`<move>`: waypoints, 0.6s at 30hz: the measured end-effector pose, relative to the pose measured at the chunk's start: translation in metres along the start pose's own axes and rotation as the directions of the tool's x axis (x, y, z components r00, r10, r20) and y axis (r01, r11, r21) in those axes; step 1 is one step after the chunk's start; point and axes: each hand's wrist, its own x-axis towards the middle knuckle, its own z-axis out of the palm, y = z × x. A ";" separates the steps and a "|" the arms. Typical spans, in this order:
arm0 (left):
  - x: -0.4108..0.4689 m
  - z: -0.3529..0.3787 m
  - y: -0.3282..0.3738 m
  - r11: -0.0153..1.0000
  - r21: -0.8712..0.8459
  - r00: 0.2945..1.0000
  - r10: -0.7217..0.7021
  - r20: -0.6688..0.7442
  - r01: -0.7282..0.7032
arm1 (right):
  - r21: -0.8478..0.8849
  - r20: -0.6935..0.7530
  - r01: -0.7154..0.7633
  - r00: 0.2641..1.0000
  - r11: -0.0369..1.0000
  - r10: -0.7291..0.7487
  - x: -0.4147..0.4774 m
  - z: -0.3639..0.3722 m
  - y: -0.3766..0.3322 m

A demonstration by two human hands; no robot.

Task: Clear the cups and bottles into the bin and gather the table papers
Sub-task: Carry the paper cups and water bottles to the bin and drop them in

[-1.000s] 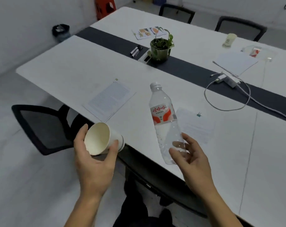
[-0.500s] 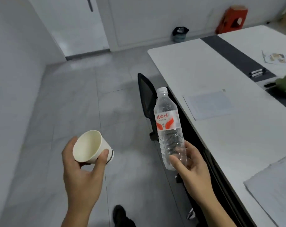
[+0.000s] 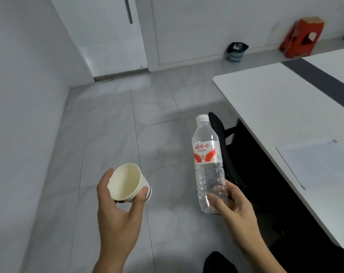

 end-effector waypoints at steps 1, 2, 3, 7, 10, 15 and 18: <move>0.020 0.011 -0.002 1.000 -0.011 1.000 0.010 0.027 -0.010 | 0.014 -0.021 -0.001 1.000 1.000 0.002 0.016 0.003 -0.001; 0.040 0.025 -0.004 1.000 -0.022 0.998 0.021 0.053 -0.020 | 0.028 -0.047 -0.001 0.999 1.000 0.002 0.034 0.006 -0.002; 0.060 0.039 -0.008 0.999 -0.028 0.996 0.032 0.079 -0.030 | 0.039 -0.070 -0.001 0.998 0.999 0.003 0.054 0.008 -0.001; 0.154 0.105 -0.014 0.998 -0.013 0.990 0.058 0.132 -0.056 | 0.073 -0.142 -0.015 0.989 0.997 0.026 0.159 0.021 -0.004; 0.232 0.150 -0.006 0.999 0.026 0.991 0.039 0.125 -0.043 | 0.050 -0.151 0.002 0.988 0.999 0.006 0.250 0.035 -0.021; 0.349 0.196 0.032 0.993 0.029 0.990 0.115 0.077 -0.118 | -0.002 -0.095 0.067 0.993 0.998 -0.067 0.379 0.062 -0.097; 0.414 0.223 0.036 0.994 0.011 0.993 0.107 0.039 -0.108 | 0.006 -0.061 0.082 0.995 0.997 -0.081 0.451 0.077 -0.127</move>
